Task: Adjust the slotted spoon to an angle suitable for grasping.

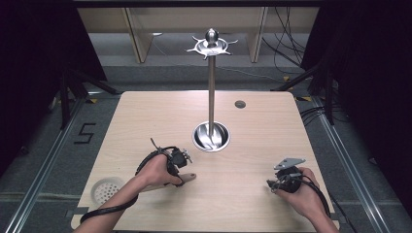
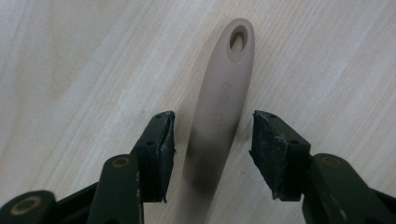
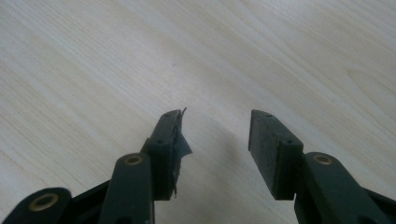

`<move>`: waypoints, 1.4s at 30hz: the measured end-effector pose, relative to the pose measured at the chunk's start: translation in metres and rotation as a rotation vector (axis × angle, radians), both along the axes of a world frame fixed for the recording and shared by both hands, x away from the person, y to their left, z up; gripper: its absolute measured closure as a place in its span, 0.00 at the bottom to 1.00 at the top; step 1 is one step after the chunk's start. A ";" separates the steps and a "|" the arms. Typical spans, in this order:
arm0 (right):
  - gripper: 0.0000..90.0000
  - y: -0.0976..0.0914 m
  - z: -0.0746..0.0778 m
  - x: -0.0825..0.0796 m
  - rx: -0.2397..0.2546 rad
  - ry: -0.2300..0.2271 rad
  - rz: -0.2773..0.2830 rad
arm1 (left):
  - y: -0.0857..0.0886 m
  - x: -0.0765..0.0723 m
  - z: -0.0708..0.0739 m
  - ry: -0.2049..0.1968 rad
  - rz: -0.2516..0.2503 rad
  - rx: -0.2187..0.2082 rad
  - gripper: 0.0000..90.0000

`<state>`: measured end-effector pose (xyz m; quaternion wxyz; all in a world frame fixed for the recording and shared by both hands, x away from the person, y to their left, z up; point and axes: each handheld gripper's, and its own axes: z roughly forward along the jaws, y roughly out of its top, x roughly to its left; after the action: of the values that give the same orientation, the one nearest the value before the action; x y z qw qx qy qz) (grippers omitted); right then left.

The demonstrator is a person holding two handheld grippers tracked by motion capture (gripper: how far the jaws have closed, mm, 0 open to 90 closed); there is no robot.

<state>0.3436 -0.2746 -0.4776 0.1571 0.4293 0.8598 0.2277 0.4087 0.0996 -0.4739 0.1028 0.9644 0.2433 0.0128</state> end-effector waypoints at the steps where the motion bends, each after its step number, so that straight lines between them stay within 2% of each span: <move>1: 0.61 0.000 0.000 0.000 0.004 0.006 -0.007 | -0.001 0.001 0.000 0.005 -0.012 0.014 0.57; 8: 0.60 -0.001 -0.001 0.001 0.004 0.011 -0.009 | -0.004 0.003 -0.002 0.014 -0.046 0.035 0.61; 17: 0.60 -0.001 -0.002 0.001 0.003 0.016 -0.008 | -0.009 0.002 -0.004 0.007 -0.090 0.060 0.68; 18: 0.60 -0.001 -0.003 0.001 0.000 0.010 0.003 | -0.011 0.001 -0.004 0.001 -0.109 0.074 0.71; 23: 0.60 -0.001 -0.004 0.002 -0.008 0.008 0.012 | -0.015 -0.002 -0.003 -0.022 -0.154 0.109 0.74; 24: 0.59 -0.001 -0.003 0.001 -0.001 0.021 0.000 | -0.016 -0.003 -0.003 -0.034 -0.171 0.111 0.74; 26: 0.59 -0.001 -0.003 0.001 -0.001 0.020 0.001 | -0.016 -0.004 -0.003 -0.040 -0.183 0.119 0.75; 27: 0.59 -0.001 -0.003 0.002 -0.003 0.012 0.006 | -0.017 -0.006 -0.003 -0.037 -0.178 0.118 0.75; 31: 0.59 0.000 -0.002 0.001 0.000 0.010 0.005 | -0.013 -0.008 -0.003 -0.073 -0.179 0.097 0.75; 35: 0.59 -0.001 -0.004 0.002 -0.003 0.001 0.016 | -0.011 -0.009 -0.001 -0.081 -0.174 0.086 0.75; 36: 0.59 0.000 -0.004 0.002 0.004 0.007 -0.001 | -0.010 -0.009 0.001 -0.088 -0.174 0.079 0.75; 37: 0.59 -0.001 -0.002 0.002 0.010 0.008 -0.004 | -0.008 -0.010 0.005 -0.099 -0.160 0.059 0.75; 39: 0.59 -0.001 -0.002 0.002 0.011 0.006 -0.003 | -0.006 -0.010 0.009 -0.102 -0.156 0.048 0.75; 40: 0.59 -0.002 -0.002 0.002 0.006 -0.005 0.003 | -0.003 -0.010 0.015 -0.118 -0.135 0.022 0.75; 42: 0.59 -0.001 -0.001 0.001 0.015 0.004 -0.011 | 0.000 -0.010 0.019 -0.132 -0.131 0.009 0.75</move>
<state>0.3450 -0.2756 -0.4790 0.1536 0.4355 0.8560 0.2324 0.3991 0.0997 -0.4547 0.1147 0.9758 0.1722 0.0705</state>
